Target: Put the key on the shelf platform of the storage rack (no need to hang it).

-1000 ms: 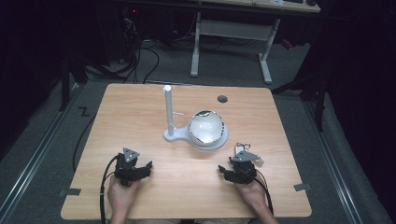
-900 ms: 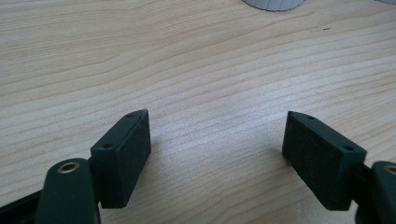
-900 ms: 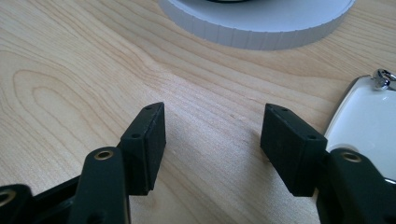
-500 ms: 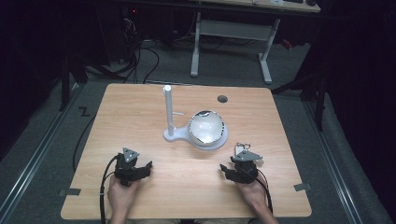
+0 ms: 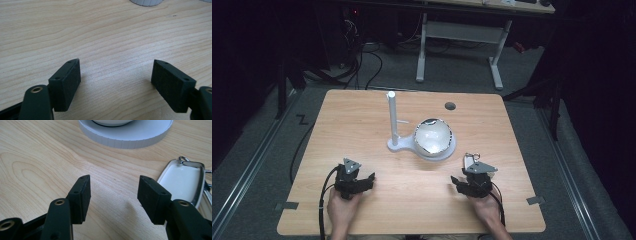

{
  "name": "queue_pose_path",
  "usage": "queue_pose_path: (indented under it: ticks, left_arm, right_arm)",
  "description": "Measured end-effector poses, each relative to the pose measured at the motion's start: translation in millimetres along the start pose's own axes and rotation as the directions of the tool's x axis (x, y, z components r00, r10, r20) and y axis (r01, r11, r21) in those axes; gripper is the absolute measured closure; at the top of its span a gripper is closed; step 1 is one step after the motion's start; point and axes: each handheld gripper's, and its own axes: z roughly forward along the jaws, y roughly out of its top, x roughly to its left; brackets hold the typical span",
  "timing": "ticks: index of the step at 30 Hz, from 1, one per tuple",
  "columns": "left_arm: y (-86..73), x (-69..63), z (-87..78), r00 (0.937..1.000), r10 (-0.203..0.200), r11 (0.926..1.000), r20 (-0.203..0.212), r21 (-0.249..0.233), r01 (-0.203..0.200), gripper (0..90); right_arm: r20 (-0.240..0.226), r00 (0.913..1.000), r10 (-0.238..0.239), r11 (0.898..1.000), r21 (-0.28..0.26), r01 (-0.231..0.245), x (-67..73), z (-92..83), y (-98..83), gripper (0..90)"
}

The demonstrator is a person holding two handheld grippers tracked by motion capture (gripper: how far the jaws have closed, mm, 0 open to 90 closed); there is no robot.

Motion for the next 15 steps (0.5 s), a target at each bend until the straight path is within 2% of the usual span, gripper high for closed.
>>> queue_pose_path:
  ticks: [15]
  left_arm:
    - [-0.1, 0.2, 0.1, 1.0, 0.004, 1.0, 0.002, -0.002, -0.004, 24.0]
  right_arm:
    - [0.028, 0.9991, 0.031, 0.999, -0.03, -0.03, -10.1, -15.9, -3.2, 45.6]
